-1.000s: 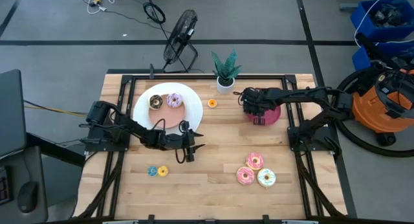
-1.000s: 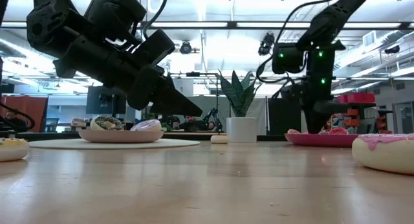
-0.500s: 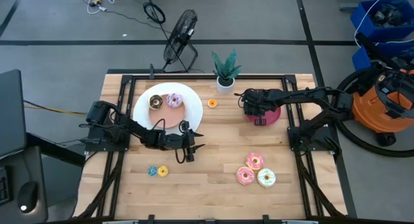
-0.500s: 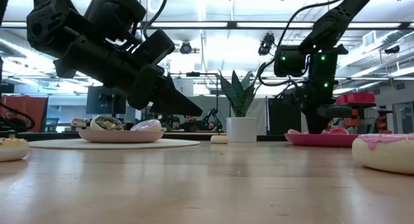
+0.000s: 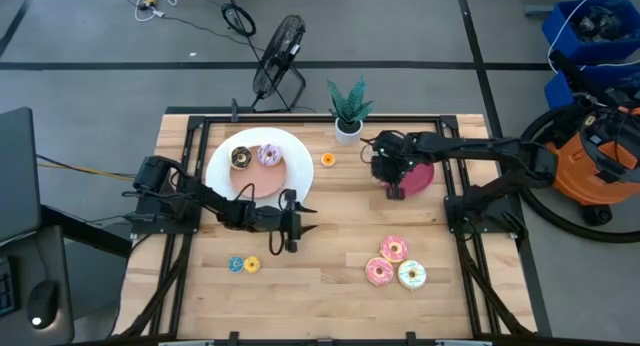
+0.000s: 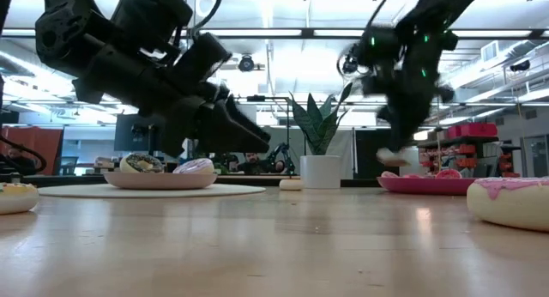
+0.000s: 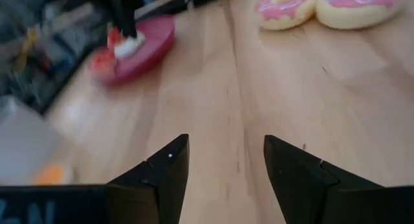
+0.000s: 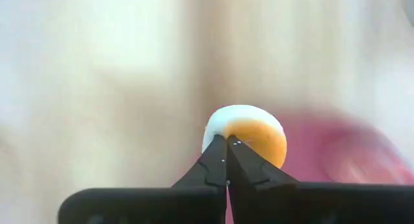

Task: Pick & Place donuts
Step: Put the small brown donut on the red plate

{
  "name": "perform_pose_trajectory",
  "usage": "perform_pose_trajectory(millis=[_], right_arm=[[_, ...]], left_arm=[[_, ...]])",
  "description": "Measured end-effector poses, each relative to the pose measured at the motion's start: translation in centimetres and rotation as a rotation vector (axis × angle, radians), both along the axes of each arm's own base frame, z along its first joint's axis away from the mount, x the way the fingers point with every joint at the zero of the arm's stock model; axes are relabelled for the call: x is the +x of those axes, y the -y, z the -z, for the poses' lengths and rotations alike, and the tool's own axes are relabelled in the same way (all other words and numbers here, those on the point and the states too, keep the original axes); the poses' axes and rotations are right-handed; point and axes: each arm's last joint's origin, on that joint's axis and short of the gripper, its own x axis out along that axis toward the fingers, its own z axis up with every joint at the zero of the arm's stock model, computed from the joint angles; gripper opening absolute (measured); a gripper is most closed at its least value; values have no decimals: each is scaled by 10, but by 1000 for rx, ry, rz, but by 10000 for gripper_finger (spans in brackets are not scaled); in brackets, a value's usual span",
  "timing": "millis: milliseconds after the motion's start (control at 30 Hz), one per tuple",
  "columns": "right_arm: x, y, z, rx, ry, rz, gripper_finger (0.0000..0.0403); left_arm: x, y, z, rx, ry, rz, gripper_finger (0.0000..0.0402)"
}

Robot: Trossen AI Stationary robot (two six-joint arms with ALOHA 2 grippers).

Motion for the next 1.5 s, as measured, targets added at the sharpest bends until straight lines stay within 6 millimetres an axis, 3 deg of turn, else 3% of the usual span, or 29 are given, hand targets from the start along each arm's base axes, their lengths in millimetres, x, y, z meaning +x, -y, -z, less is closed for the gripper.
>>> perform_pose_trajectory(millis=[133,267,467,633,967,1167,1500], right_arm=[[20,-18,-15,227,340,-143,1],[36,-41,-20,276,477,-293,1],[48,-68,-27,289,582,-443,0],[51,-81,-30,282,616,-507,0],[54,-87,-32,269,647,-543,0],[54,-87,-32,265,653,-546,0],[56,-85,-34,208,670,-526,10]], left_arm=[[5,1,-6,147,91,78,204],[10,-4,-9,206,193,89,204],[24,-18,-7,162,225,97,204],[36,-17,-14,130,271,145,204],[54,-11,-31,34,338,259,199],[55,-10,-32,14,344,275,157],[55,-10,-33,3,351,298,39]])
